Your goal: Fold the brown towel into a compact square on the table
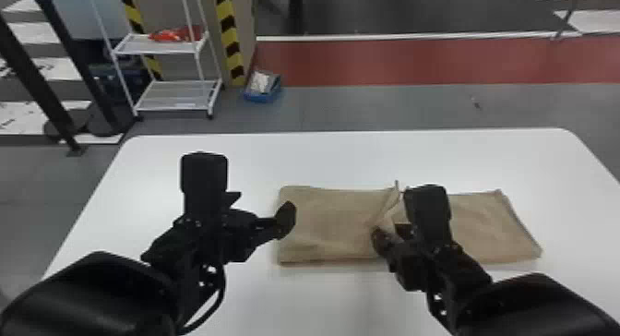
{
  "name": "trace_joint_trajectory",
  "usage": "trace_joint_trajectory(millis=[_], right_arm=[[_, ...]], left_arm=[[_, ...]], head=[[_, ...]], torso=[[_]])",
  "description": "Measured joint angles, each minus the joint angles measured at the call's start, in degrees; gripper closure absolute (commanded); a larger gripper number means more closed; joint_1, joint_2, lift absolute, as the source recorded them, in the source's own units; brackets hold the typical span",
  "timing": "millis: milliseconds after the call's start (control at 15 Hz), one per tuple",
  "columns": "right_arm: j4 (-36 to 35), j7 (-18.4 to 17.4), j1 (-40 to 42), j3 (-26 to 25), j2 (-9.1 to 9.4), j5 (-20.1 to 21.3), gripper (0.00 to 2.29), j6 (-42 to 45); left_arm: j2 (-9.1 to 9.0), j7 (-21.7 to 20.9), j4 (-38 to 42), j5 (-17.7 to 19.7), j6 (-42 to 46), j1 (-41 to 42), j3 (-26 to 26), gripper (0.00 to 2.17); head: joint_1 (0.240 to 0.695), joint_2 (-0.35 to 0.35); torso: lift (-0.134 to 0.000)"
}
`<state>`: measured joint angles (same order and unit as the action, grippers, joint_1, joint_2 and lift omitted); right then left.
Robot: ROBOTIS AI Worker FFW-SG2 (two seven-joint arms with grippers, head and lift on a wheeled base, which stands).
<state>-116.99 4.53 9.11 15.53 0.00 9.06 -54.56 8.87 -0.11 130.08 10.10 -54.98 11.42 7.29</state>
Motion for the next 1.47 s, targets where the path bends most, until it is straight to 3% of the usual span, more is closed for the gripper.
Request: trace_joint_trajectory(millis=[267,333,400,467,800,1000,1467], right_arm=[[-4.0,-1.5,2.5,-2.2,0.0,0.0,0.9,-1.2],[-4.8,-2.0,2.8,-2.7,0.0,0.0,0.46,-3.3],[-5.8,-2.9,3.4,-3.2,0.0,0.0,0.18,-6.2],[-6.8,-3.6,4.2,-3.5,0.0,0.0,0.09,-7.9],[-14.4,-4.4,10.7,-6.0,0.0,-1.7,0.06,-8.7],[-16.7,-3.9,10.9,-8.3,0.0,-4.8,0.07,-9.2],[-7.6,-2.2,1.7,-11.9,0.0,-7.5,0.1,-10.3]], left_arm=[[0.16,-0.1,-0.3,0.0,0.2,-0.1,0.3,0.08],[0.19,-0.1,-0.6,0.0,0.3,-0.2,0.4,0.08],[0.22,-0.2,-0.8,0.0,0.5,-0.2,0.5,0.08],[0.27,-0.2,-1.0,0.0,0.5,-0.3,0.5,0.08],[0.62,-0.1,-1.6,0.0,0.9,-0.2,0.6,0.08],[0.66,-0.2,-1.7,0.1,1.0,0.1,0.6,0.08],[0.88,-0.2,-1.7,0.1,2.4,1.0,0.0,0.08]], head=[[0.695,0.034],[0.695,0.025],[0.695,0.006],[0.695,-0.003],[0.695,-0.026],[0.695,-0.033],[0.695,-0.042]], torso=[[-0.125],[-0.125],[-0.125],[-0.125],[-0.125],[-0.125],[-0.125]])
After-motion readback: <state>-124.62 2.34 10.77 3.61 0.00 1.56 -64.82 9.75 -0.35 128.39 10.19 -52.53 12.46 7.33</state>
